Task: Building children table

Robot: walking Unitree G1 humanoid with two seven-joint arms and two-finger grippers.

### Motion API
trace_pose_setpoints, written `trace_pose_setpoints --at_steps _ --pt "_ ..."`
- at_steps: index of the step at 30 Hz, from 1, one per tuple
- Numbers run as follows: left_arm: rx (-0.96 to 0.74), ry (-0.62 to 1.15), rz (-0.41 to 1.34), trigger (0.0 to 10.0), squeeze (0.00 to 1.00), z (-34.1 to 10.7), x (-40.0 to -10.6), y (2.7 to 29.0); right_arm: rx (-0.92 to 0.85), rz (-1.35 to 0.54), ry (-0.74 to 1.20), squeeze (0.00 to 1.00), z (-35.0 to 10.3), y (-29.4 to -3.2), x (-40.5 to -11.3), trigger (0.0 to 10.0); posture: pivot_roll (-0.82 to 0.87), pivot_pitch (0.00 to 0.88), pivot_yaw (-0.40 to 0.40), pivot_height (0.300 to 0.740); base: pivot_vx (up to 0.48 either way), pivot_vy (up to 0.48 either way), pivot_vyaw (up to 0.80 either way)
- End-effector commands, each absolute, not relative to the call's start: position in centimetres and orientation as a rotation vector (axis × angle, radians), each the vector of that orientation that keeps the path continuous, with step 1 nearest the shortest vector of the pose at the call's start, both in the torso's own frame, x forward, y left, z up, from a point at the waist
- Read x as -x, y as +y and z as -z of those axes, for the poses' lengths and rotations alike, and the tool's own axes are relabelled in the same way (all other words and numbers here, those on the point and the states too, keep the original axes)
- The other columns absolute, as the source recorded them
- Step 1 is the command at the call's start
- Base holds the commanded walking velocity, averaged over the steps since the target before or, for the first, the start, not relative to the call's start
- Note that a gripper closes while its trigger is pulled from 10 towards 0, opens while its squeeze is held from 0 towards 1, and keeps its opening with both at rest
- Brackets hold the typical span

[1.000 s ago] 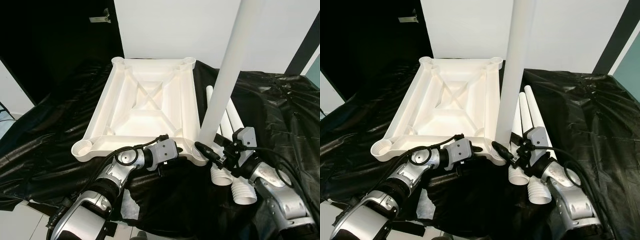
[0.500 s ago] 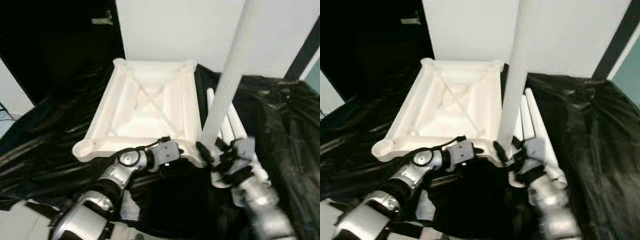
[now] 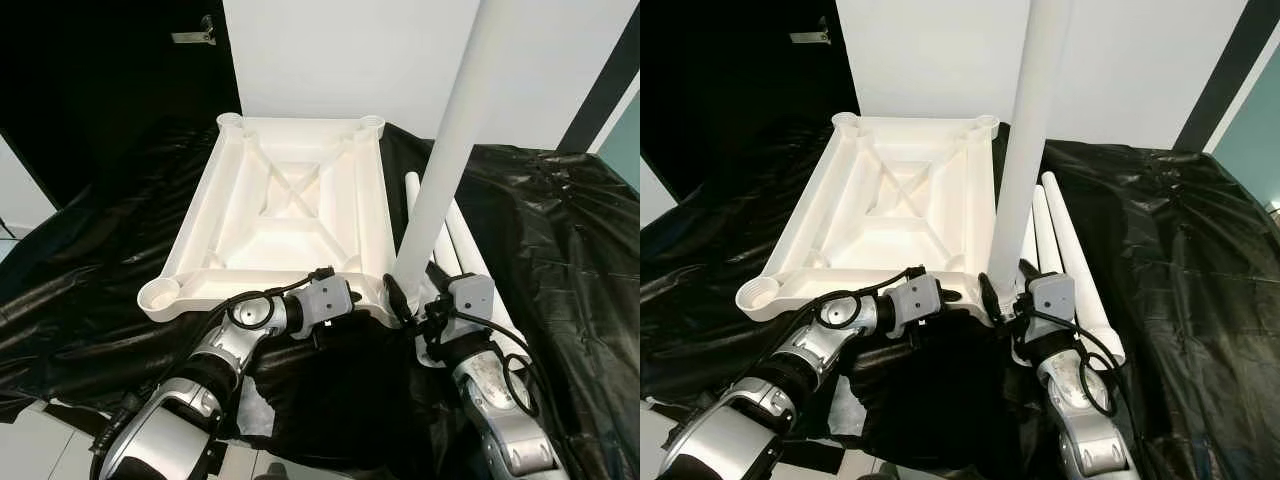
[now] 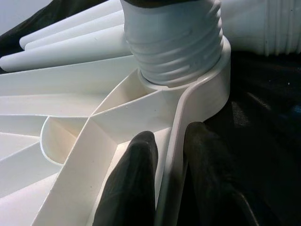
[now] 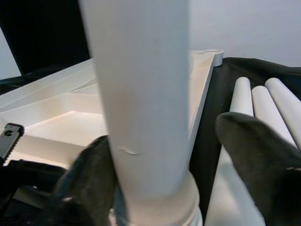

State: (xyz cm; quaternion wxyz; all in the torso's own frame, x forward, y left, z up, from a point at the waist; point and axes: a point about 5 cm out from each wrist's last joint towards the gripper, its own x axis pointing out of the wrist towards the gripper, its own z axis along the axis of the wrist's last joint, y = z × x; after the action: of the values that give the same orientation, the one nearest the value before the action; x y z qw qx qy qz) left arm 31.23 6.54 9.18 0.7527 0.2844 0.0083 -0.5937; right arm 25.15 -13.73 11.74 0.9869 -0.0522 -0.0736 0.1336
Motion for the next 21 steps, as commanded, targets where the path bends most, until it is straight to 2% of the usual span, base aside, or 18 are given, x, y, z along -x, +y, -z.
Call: trace_pose_setpoints --at_steps 1,2,3,6,11,12,13,21 --pt "-0.659 0.145 1.326 10.0 0.0 -6.9 -30.4 8.5 0.115 -0.167 -0.058 1.0 -10.5 -17.6 -25.7 10.0 0.22 0.0 -0.015 0.74 0.0 0.0 0.0" --pt "-0.659 0.145 1.326 10.0 0.0 -6.9 -30.4 8.5 0.115 -0.167 -0.058 1.0 -10.5 -17.6 -25.7 10.0 0.22 0.0 -0.015 0.74 0.0 0.0 0.0" --pt "-0.657 0.144 1.328 10.0 0.0 -6.9 -30.3 8.4 0.126 -0.242 -0.043 0.0 -10.3 -17.8 -25.9 10.0 0.21 0.0 -0.015 0.74 0.0 0.0 0.0" --pt "-0.655 0.14 1.332 10.0 0.0 -6.9 -30.4 8.0 0.177 -0.4 -0.034 0.0 -10.7 -18.9 -26.3 10.0 0.2 0.0 -0.018 0.74 0.0 0.0 0.0" --pt "-0.654 0.136 1.331 10.0 0.0 -7.0 -30.4 7.8 0.201 -0.467 -0.021 0.0 -11.0 -19.5 -26.7 10.0 0.19 0.0 -0.02 0.74 0.0 0.0 0.0" --pt "-0.653 0.135 1.331 10.0 0.0 -7.0 -30.4 7.7 0.206 -0.51 -0.002 0.0 -11.0 -19.6 -26.8 3.6 0.19 0.0 -0.021 0.74 0.0 0.0 0.0" --pt "-0.652 0.132 1.332 10.0 0.0 -7.0 -30.4 7.6 0.2 -0.562 0.019 0.0 -10.9 -19.7 -26.8 0.0 0.19 0.0 -0.023 0.74 0.0 0.0 0.0" --pt "-0.644 0.126 1.329 10.0 0.0 -7.0 -30.4 7.5 0.117 -0.702 0.05 0.0 -11.3 -20.0 -27.2 0.0 0.19 0.0 -0.027 0.74 0.0 0.0 0.0"
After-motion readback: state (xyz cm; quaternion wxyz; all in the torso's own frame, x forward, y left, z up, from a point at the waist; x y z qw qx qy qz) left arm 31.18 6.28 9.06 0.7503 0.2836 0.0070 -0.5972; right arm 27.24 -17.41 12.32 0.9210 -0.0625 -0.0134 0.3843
